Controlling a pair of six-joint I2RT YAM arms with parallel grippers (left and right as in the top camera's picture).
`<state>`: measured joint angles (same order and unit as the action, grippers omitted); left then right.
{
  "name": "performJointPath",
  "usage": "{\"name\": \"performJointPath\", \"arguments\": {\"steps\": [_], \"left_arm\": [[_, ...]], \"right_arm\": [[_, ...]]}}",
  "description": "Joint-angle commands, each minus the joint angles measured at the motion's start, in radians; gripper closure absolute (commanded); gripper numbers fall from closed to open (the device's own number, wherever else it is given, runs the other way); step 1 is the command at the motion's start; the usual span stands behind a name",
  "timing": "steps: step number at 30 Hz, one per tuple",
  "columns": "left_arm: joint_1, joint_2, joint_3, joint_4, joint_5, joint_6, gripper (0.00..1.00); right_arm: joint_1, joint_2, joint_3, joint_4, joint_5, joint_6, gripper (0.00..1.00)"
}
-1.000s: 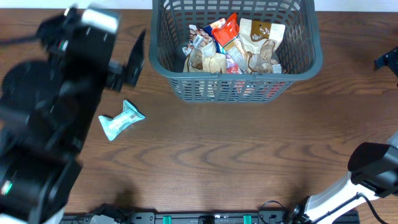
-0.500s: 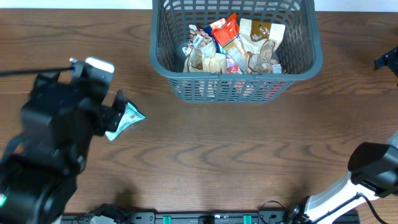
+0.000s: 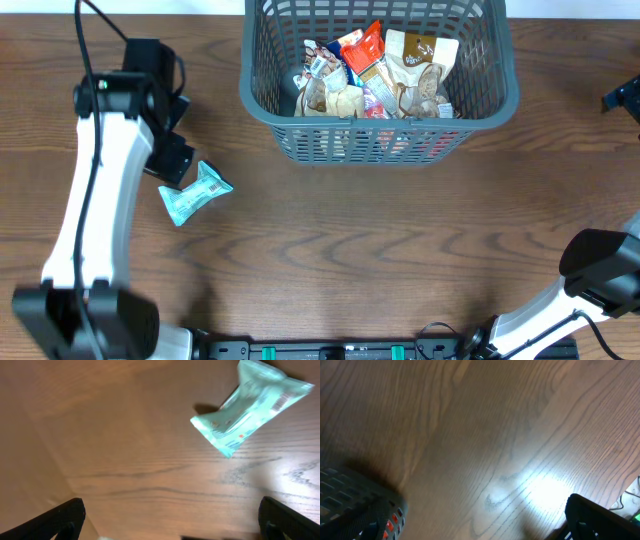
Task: Pack container
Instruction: 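Move left gripper down over the light-blue wipes pack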
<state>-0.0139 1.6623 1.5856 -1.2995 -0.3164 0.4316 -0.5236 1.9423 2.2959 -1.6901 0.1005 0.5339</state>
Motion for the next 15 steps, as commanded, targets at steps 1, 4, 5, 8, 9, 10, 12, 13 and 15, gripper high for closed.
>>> {"name": "performJointPath", "arguments": {"steps": [1, 4, 5, 8, 9, 10, 12, 13, 15], "left_arm": [[0.055, 0.043, -0.003, 0.014, 0.112, 0.068, 0.02], [0.088, 0.056, -0.003, 0.040, 0.261, 0.128, 0.01], [0.098, 0.056, -0.003, 0.044, 0.316, 0.145, 0.01], [0.119, 0.056, -0.003, 0.052, 0.443, 0.156, 0.02], [0.124, 0.056, -0.004, 0.058, 0.479, 0.156, 0.01], [0.128, 0.056, -0.005, 0.064, 0.521, 0.156, 0.01], [0.134, 0.056, -0.010, 0.075, 0.583, 0.156, 0.01], [0.134, 0.056, -0.014, 0.079, 0.597, 0.156, 0.01], [0.133, 0.056, -0.023, 0.087, 0.605, 0.156, 0.01]], "right_arm": [[-0.006, -0.005, -0.002, -0.001, 0.000, 0.000, 0.01], [-0.006, -0.005, -0.002, -0.001, 0.000, 0.000, 0.01], [-0.006, -0.005, -0.002, -0.001, 0.000, 0.000, 0.01], [-0.006, -0.005, -0.002, -0.001, 0.000, 0.000, 0.01], [-0.006, -0.005, -0.002, -0.001, 0.000, 0.000, 0.01], [-0.006, -0.005, -0.002, -0.001, 0.000, 0.000, 0.01], [-0.006, -0.005, -0.002, -0.001, 0.000, 0.000, 0.01], [-0.006, -0.005, -0.002, -0.001, 0.000, 0.000, 0.01], [-0.006, -0.005, -0.002, -0.001, 0.000, 0.000, 0.01]]}}
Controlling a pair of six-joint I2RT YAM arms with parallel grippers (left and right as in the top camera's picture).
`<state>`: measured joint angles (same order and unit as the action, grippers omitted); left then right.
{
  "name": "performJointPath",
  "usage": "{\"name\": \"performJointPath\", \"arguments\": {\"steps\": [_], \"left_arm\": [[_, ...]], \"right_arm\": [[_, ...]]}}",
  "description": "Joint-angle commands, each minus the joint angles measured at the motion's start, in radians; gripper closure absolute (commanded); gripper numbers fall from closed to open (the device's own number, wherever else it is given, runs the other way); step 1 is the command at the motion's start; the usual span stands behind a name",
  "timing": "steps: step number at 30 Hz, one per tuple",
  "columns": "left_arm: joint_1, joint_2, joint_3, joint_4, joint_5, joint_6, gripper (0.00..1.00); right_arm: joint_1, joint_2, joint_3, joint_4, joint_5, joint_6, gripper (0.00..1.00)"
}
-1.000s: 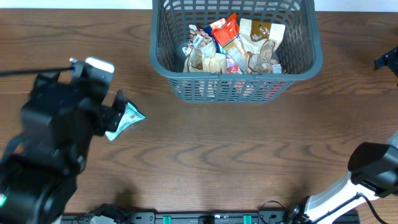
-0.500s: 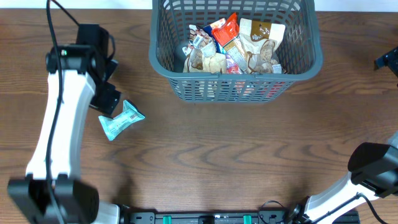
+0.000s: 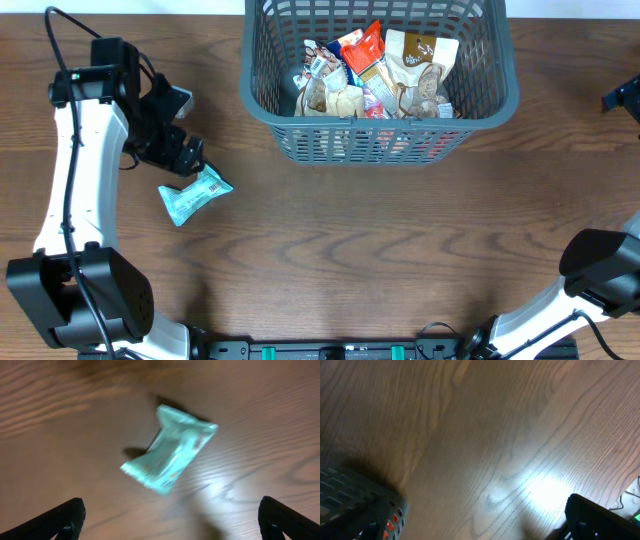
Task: Pack container
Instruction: 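Move left gripper down over the light-blue wipes pack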
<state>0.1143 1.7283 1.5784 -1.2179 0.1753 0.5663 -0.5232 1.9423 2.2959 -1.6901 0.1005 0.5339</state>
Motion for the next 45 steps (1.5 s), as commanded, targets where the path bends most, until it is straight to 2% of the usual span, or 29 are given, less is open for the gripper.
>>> {"name": "performJointPath", "arguments": {"steps": [1, 10, 15, 20, 23, 26, 30, 34, 38, 45], "left_arm": [[0.005, -0.010, -0.019, 0.007, 0.113, 0.023, 0.01], [0.005, -0.010, -0.034, -0.104, 0.131, 0.122, 0.01], [0.026, -0.010, -0.097, -0.078, 0.130, 0.122, 0.01], [0.112, -0.011, -0.214, -0.020, 0.150, 0.121, 0.01], [0.162, -0.014, -0.229, -0.011, 0.211, 0.123, 0.01], [0.187, -0.027, -0.229, -0.011, 0.212, 0.126, 0.01], [0.187, -0.062, -0.235, -0.043, 0.262, 0.157, 0.01], [0.190, -0.108, -0.270, 0.003, 0.261, 0.154, 0.01], [0.206, -0.113, -0.274, 0.085, 0.246, -0.018, 0.01], [0.246, -0.113, -0.274, 0.201, 0.180, -0.476, 0.01]], "right_arm": [[-0.006, -0.005, -0.002, -0.001, 0.000, 0.000, 0.01], [-0.006, -0.005, -0.002, -0.001, 0.000, 0.000, 0.01], [-0.006, -0.005, -0.002, -0.001, 0.000, 0.000, 0.01], [-0.006, -0.005, -0.002, -0.001, 0.000, 0.000, 0.01], [-0.006, -0.005, -0.002, -0.001, 0.000, 0.000, 0.01], [-0.006, -0.005, -0.002, -0.001, 0.000, 0.000, 0.01], [-0.006, -0.005, -0.002, -0.001, 0.000, 0.000, 0.01], [-0.006, -0.005, -0.002, -0.001, 0.000, 0.000, 0.01], [-0.006, -0.005, -0.002, -0.001, 0.000, 0.000, 0.01], [-0.006, -0.005, -0.002, -0.001, 0.000, 0.000, 0.01]]}}
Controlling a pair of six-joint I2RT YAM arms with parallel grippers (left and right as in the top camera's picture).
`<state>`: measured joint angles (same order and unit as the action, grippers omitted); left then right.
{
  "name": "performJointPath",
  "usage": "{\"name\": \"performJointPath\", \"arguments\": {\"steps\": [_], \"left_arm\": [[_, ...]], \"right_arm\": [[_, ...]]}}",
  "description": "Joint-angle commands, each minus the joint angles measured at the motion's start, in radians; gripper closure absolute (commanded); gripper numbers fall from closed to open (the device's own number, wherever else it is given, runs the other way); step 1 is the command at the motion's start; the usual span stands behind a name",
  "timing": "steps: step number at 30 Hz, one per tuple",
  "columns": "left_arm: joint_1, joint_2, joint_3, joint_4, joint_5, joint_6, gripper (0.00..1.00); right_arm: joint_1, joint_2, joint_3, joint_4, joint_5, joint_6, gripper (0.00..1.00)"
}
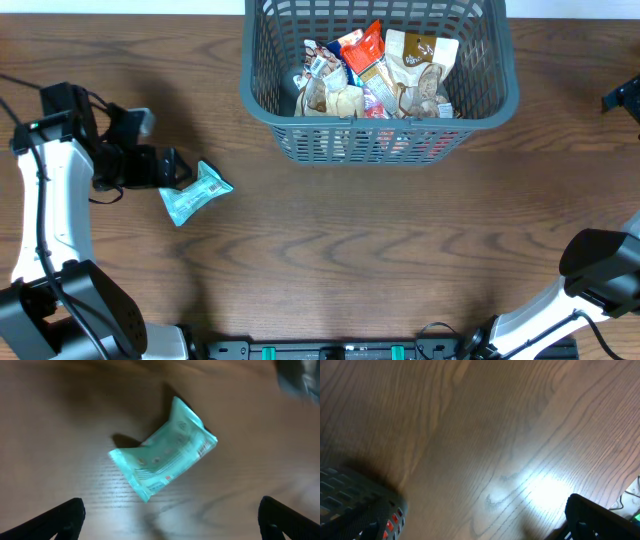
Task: Pack container
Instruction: 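Move left gripper down over the light-blue wipes pack, then close left gripper on the light-blue wipes pack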
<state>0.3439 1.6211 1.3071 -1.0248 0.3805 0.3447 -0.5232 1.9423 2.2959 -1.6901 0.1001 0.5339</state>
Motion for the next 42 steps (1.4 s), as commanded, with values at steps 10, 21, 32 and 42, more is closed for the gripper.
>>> {"name": "performJointPath", "arguments": {"steps": [10, 21, 32, 42], "left_arm": [[0.013, -0.005, -0.003, -0.031, 0.080, -0.817, 0.01], [-0.066, -0.005, -0.016, -0.059, -0.076, -1.508, 0.01], [-0.233, 0.010, -0.027, -0.081, -0.454, -1.890, 0.01], [-0.245, 0.181, -0.050, 0.008, -0.328, -1.941, 0.02]], "right_arm": [[-0.006, -0.005, -0.002, -0.001, 0.000, 0.000, 0.01], [-0.006, -0.005, -0.002, -0.001, 0.000, 0.000, 0.01], [-0.006, -0.005, -0.002, -0.001, 0.000, 0.000, 0.01], [-0.006, -0.005, -0.002, -0.001, 0.000, 0.000, 0.01]]}}
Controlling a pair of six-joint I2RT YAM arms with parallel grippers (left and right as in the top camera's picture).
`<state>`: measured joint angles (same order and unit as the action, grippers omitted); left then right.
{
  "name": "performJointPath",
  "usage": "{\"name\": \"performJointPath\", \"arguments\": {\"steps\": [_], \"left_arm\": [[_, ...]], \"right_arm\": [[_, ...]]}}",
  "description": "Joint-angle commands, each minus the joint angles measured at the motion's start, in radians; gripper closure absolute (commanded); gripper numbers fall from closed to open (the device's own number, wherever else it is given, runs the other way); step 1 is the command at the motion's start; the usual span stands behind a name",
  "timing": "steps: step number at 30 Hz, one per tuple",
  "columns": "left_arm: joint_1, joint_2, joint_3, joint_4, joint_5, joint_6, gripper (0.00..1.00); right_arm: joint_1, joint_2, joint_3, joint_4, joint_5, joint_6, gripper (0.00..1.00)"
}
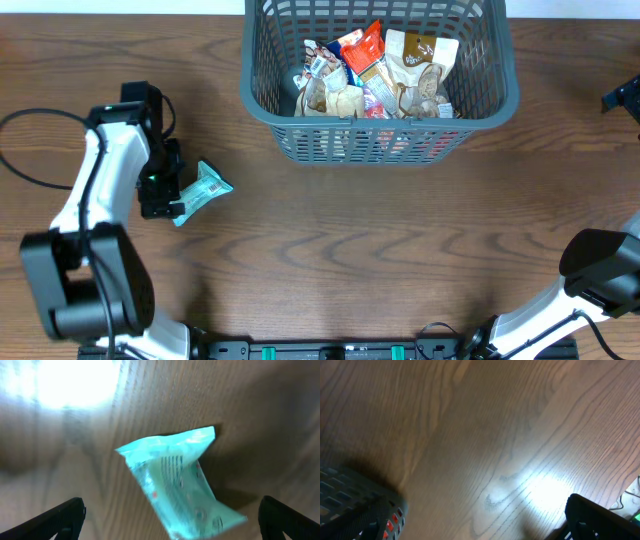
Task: Pack container
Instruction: 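Close left gripper on the light-blue wipes pack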
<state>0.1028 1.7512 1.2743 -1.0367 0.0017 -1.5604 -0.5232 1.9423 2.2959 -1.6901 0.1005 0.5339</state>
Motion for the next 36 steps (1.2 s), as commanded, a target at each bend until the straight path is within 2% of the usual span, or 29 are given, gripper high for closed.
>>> {"name": "performJointPath", "arguments": {"steps": [1, 6, 17, 36], "left_arm": [[-0.005, 0.066, -0.017, 0.041, 0.072, -0.035, 0.01], [-0.029, 0.105, -0.017, 0.105, 0.126, -0.056, 0.01], [-0.085, 0.127, -0.039, 0.161, 0.125, -0.108, 0.01], [-0.084, 0.127, -0.091, 0.162, 0.011, -0.108, 0.01]], "right_arm": [[-0.006, -0.005, -0.002, -0.001, 0.000, 0.001, 0.01], [-0.006, -0.005, -0.002, -0.001, 0.000, 0.000, 0.01], [-0.006, -0.005, -0.002, -0.001, 0.000, 0.000, 0.01], [-0.006, -0.005, -0.002, -0.001, 0.000, 0.000, 0.01]]}}
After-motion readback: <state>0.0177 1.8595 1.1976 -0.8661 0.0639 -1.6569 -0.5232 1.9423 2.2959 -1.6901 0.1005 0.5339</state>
